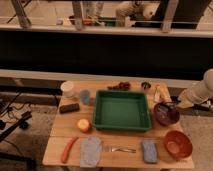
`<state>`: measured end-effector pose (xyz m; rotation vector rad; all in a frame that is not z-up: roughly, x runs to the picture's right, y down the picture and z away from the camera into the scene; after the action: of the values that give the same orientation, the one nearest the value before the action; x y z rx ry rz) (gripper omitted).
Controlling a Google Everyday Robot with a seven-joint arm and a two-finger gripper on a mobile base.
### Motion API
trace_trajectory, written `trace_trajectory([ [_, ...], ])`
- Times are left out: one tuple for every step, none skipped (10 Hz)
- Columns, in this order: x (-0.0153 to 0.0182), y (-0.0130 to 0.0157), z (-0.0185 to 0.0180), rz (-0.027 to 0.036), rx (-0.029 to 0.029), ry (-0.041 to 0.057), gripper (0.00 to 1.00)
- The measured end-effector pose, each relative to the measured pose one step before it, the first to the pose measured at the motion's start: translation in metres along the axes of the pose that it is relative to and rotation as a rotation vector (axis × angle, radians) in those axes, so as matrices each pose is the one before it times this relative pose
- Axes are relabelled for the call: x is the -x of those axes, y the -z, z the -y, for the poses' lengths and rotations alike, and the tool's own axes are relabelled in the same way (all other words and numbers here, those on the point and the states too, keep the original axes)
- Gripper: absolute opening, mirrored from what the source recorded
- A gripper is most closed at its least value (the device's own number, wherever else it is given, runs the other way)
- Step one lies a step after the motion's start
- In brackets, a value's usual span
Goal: Wipe purple bowl with brush
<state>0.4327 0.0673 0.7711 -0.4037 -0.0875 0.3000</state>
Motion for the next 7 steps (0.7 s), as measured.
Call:
trace_trajectory([
  [0.00109, 0.0034, -0.00326, 0.00721, -0.00184, 0.00479, 0.0],
  [-0.00117, 0.00699, -0.0045, 0.01289, -0.00448, -0.00175, 0.0],
  [-0.00144, 0.00807, -0.00337, 0.01739, -0.00684, -0.00611, 0.0],
  [0.00083, 0.00962, -0.00097, 0.02101, -0.00629, -0.00659, 0.0],
  [0.00144, 0.01138, 0.0, 0.02476, -0.00953, -0.00585, 0.0],
  [0.00427, 0.01425, 0.00205, 0.02619, -0.01854, -0.00205, 0.0],
  [0.00483, 0.00778, 0.00235, 0.01364, -0.01255, 0.00408, 0.0],
])
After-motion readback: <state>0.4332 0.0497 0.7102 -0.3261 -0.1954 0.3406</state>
